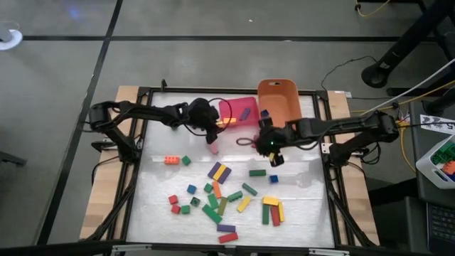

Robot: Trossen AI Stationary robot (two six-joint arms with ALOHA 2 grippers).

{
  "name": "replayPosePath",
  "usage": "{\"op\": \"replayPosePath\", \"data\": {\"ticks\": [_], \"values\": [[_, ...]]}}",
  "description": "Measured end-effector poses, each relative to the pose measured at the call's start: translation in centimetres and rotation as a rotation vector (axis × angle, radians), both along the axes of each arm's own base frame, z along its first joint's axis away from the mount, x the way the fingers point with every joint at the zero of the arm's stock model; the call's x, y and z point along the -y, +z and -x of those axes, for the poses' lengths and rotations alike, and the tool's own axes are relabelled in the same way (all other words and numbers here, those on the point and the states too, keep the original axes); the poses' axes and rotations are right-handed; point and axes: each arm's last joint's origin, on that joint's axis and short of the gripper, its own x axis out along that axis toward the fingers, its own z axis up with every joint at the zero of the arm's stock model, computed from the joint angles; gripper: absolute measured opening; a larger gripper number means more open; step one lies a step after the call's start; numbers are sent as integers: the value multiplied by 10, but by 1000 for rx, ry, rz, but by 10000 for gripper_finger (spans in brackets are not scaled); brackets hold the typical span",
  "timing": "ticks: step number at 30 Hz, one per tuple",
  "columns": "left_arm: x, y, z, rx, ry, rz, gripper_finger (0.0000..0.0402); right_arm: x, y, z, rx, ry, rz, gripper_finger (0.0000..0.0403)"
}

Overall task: Sort blocks by size
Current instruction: Put the small orange game piece into the orange bin, then put the large red block into the pink bin

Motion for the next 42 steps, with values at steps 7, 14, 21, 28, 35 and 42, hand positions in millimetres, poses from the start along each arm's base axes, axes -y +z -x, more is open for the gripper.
{"op": "replayPosePath", "data": {"ticks": [7,14,21,28,35,42], "values": [[6,37,-37,375,-65,-112,72,-17,-16,7,-56,56,40,163],[-9,51,-83,606,-46,-203,75,-28,-23,11,-80,101,44,163],[-31,38,-140,609,-16,-305,87,-31,-26,15,-125,127,19,163],[-47,21,-168,584,29,-373,93,-32,-28,20,-186,156,-35,163],[-50,11,-169,458,104,-354,158,-32,-28,20,-193,204,-6,163],[-47,32,-156,331,98,-305,197,-31,-28,20,-205,313,55,163]]}}
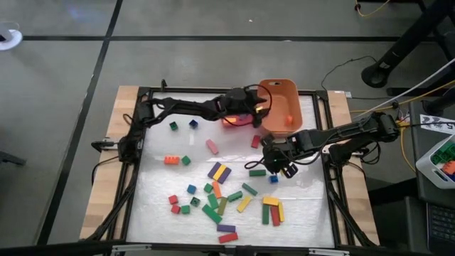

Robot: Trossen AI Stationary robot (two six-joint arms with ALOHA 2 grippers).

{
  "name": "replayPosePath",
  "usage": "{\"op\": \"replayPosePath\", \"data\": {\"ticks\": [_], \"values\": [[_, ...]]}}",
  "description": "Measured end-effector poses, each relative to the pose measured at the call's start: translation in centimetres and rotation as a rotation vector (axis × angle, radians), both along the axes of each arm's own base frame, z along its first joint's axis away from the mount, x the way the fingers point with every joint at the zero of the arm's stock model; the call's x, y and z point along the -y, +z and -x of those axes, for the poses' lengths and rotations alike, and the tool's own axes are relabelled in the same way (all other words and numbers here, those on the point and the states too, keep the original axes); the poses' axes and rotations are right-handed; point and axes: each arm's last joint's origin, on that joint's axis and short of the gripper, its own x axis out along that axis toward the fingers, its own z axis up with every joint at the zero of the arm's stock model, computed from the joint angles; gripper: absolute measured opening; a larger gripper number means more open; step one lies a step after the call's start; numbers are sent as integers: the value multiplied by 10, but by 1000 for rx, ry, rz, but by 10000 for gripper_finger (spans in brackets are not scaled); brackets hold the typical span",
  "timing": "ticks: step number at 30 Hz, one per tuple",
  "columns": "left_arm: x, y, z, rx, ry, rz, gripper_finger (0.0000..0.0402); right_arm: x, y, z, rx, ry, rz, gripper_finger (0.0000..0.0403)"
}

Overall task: Sort blocks by size
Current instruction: Put the large red block into the pink bin

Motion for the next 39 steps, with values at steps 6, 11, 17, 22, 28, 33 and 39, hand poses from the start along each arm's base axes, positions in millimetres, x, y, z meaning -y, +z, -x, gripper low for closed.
{"op": "replayPosePath", "data": {"ticks": [6,11,17,22,28,33,39], "values": [[7,35,35,-219,-4,74,191,1,-6,-5,-26,139,104,163],[19,42,69,-240,11,113,187,4,-23,-17,-90,254,170,163],[36,43,116,-261,10,111,187,14,-41,-37,-100,360,260,163],[46,36,146,-262,26,137,186,31,-57,-51,-124,420,284,163],[57,21,165,-286,21,154,186,57,-82,-62,-201,433,289,163],[63,13,167,-279,4,150,186,74,-100,-67,-252,430,278,163],[65,11,167,-285,-3,147,186,85,-109,-68,-270,407,254,163]]}}
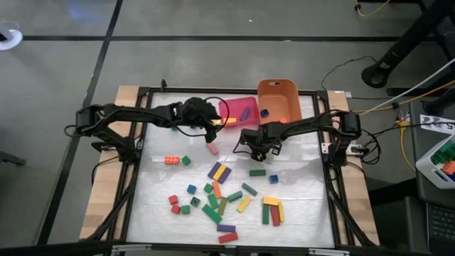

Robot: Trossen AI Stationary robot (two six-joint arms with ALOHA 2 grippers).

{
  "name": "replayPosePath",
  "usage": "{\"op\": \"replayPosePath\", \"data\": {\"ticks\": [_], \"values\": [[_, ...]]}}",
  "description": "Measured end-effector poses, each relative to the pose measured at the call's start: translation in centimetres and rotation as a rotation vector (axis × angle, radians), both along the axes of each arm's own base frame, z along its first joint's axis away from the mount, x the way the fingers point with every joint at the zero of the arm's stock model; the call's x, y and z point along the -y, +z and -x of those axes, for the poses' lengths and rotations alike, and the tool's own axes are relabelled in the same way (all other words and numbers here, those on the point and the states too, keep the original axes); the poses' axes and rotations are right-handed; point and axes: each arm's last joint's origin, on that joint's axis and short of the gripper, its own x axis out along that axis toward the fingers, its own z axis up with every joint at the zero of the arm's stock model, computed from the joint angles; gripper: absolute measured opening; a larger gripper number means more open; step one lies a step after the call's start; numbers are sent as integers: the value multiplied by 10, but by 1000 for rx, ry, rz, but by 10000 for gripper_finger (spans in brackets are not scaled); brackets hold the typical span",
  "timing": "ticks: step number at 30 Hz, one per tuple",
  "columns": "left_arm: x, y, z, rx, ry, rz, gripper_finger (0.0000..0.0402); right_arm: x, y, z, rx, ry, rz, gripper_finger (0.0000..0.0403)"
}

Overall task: Sort blocks by size
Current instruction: Put the large red block into the pink bin

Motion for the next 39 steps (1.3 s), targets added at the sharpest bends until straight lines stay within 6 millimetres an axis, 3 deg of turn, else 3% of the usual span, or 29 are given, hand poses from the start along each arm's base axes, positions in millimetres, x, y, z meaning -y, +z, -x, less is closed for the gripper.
{"op": "replayPosePath", "data": {"ticks": [21,25,30,34,39], "values": [[0,0,0,-1,-2,-3,186,4,0,-2,-27,7,-10,160],[0,0,0,-2,-3,-3,186,4,-6,-2,-55,5,-13,127],[2,-1,-1,-6,-10,-1,186,3,-9,-4,-48,-8,-10,53],[7,7,3,7,-21,-6,186,3,0,-14,12,-48,-21,53],[11,23,17,20,-21,-10,186,3,29,-36,137,-57,-15,55]]}}
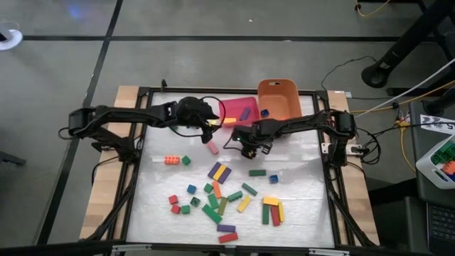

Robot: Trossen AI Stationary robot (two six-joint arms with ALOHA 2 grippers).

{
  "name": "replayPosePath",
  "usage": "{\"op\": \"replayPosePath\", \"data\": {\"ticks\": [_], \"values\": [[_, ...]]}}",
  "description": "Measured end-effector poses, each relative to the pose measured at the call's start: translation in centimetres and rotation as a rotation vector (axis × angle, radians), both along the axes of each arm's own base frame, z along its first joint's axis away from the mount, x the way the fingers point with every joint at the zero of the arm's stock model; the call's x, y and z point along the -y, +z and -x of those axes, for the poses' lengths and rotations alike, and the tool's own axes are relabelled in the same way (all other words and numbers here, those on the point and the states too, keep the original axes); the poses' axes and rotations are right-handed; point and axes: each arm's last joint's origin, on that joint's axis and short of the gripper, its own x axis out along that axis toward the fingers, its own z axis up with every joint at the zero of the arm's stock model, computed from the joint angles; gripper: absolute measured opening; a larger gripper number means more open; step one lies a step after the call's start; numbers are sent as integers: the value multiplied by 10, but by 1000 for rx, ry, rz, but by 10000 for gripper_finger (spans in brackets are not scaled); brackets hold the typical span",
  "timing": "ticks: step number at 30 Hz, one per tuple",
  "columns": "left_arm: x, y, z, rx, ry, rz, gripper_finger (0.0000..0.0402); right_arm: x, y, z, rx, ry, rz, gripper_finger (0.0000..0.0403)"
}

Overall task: Sort blocks by size
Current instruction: Put the large red block into the pink bin, then put the large pink block into the pink bin

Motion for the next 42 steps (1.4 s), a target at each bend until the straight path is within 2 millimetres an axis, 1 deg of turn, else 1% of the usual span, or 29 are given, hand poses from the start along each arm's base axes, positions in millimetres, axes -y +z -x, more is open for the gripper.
{"op": "replayPosePath", "data": {"ticks": [4,7,9,13,18,21,25,28,31,35,38,40,42], "values": [[2,8,16,-40,14,8,186,2,27,-17,104,19,38,58],[4,9,25,-93,15,24,186,9,44,-25,151,35,132,56],[6,7,28,-131,16,41,186,16,53,-30,198,39,190,56],[11,3,30,-185,2,56,186,38,58,-33,260,35,237,66],[15,1,29,-192,-3,73,186,65,59,-29,274,-12,239,81],[17,1,27,-185,-9,74,186,77,60,-26,279,-42,245,88],[21,-1,24,-191,-25,73,186,84,60,-24,280,-71,244,90],[24,-6,20,-208,-51,64,186,84,60,-24,292,-100,232,91],[28,-12,14,-241,-112,17,186,84,60,-24,302,-134,234,92],[35,-23,3,-275,-280,-74,186,76,62,-24,300,-240,297,92],[38,-34,-5,-306,-399,-152,186,65,68,-17,246,-279,362,92],[40,-42,-11,-327,-457,-198,186,57,73,-8,204,-278,340,92],[40,-52,-15,-364,-505,-226,186,50,81,1,189,-285,276,92]]}}
